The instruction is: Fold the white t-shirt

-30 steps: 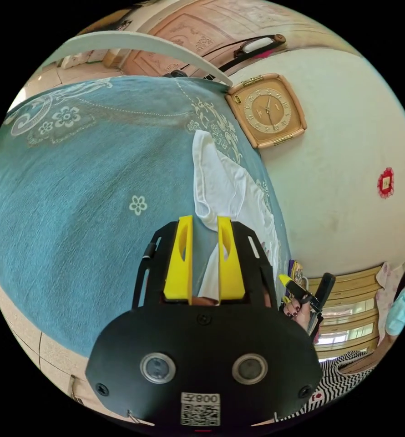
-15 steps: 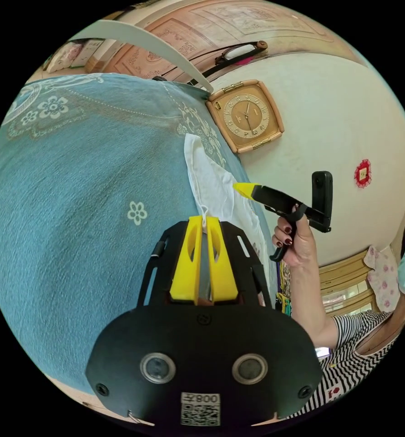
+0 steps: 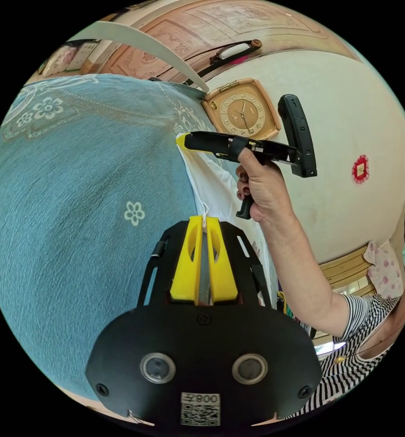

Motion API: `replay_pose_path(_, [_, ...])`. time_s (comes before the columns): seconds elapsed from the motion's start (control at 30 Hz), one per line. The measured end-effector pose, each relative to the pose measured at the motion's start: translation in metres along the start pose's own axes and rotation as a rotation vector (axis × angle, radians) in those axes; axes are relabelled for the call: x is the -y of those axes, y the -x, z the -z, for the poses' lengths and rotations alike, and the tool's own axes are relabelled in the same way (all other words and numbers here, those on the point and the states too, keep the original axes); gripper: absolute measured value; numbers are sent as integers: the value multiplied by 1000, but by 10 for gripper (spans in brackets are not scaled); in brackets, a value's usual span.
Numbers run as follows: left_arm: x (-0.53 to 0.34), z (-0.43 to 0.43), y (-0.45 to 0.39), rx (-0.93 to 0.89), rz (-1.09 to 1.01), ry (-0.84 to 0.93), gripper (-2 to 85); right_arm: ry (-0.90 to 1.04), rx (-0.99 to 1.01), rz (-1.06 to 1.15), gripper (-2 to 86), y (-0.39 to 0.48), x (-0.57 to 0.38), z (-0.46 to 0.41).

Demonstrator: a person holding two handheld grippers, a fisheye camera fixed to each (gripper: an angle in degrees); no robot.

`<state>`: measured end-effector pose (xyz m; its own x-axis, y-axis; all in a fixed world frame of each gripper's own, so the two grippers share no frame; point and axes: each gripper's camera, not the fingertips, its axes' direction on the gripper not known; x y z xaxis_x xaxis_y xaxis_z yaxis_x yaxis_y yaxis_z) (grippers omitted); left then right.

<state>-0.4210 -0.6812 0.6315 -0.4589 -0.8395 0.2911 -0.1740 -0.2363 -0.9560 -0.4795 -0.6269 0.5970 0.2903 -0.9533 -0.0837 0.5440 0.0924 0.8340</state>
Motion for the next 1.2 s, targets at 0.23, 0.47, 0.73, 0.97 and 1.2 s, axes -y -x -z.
replay_pose_path(0.23, [-25, 0, -20, -1, 0, 1, 12, -32, -24, 15, 21, -16, -4, -5])
replay_pose_path(0.47, [-56, -11, -35, -2, 3, 3, 11, -86, 124, -68, 5, -74, -14, 18])
replay_pose_path(0.73, [-89, -32, -102, 18, -220, 21, 12, -296, 410, -193, 4, -200, -86, 108])
replay_pose_path(0.97, [-145, -100, -219, 181, -662, 138, 13, -429, 602, -357, 4, -319, -195, 148])
replay_pose_path(1.2, [-208, -195, -232, 304, -764, 312, 12, -323, 648, -506, 4, -383, -264, 123])
